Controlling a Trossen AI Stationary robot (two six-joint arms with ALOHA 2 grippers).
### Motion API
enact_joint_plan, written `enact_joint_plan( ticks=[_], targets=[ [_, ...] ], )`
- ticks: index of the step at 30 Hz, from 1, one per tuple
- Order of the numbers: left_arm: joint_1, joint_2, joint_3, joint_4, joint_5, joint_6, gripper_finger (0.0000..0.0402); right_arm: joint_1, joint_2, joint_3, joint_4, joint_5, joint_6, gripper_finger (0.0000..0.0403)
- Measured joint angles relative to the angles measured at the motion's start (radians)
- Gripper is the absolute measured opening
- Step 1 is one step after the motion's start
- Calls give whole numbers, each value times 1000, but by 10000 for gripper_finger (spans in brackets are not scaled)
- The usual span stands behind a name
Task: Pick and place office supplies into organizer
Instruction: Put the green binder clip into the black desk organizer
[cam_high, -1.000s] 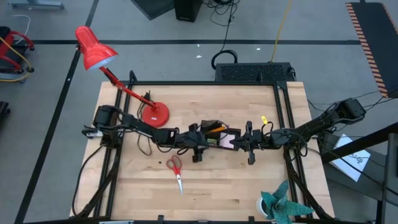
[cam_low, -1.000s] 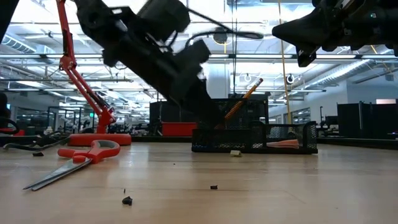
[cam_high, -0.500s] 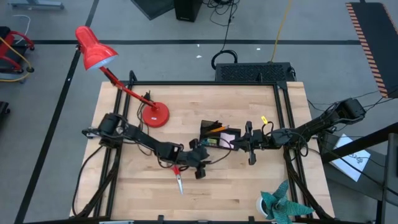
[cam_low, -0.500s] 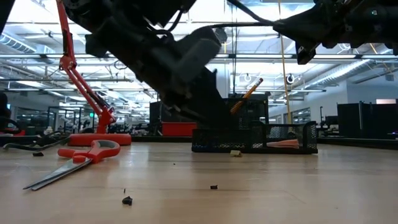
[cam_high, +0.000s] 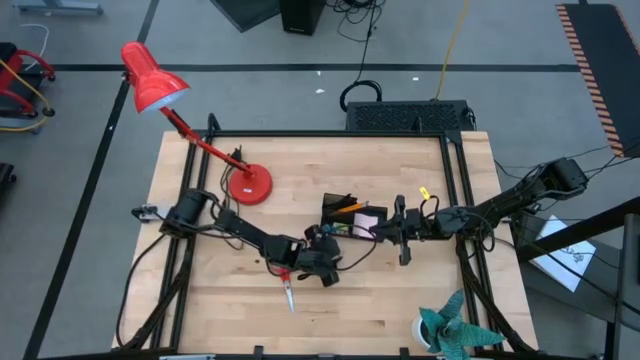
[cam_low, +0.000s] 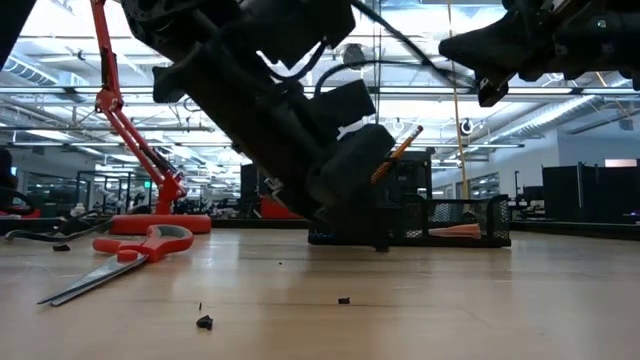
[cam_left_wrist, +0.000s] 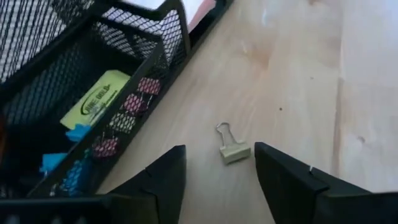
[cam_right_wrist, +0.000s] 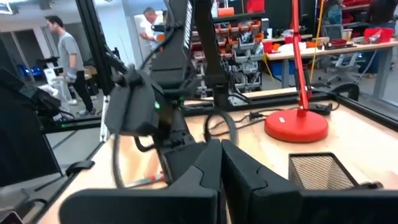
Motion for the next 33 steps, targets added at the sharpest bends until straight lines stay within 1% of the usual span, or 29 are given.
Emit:
enact_joint_plan(
  ticks=[5,14,17,20,24,29,33],
  targets=[
    [9,6,-6,-5,6,-91,199,0,0,0,-6,-1,0,4],
    [11,6,-7,-1,8,-87,161,0,0,0,-5,-1,-2,4],
    [11,6,-7,21,45,-39,147,0,0,0,-5,-1,-2,4],
    [11,6,-7,26,79,59,136,0,0,0,-5,-1,-2,4],
    [10,6,-7,23,98,157,126,0,0,0,-4,-1,0,4],
    [24,5,-7,16,124,208,116,0,0,0,-4,-1,1,4],
    [51,3,-6,11,183,210,106,0,0,0,-4,-1,1,4]
  ],
)
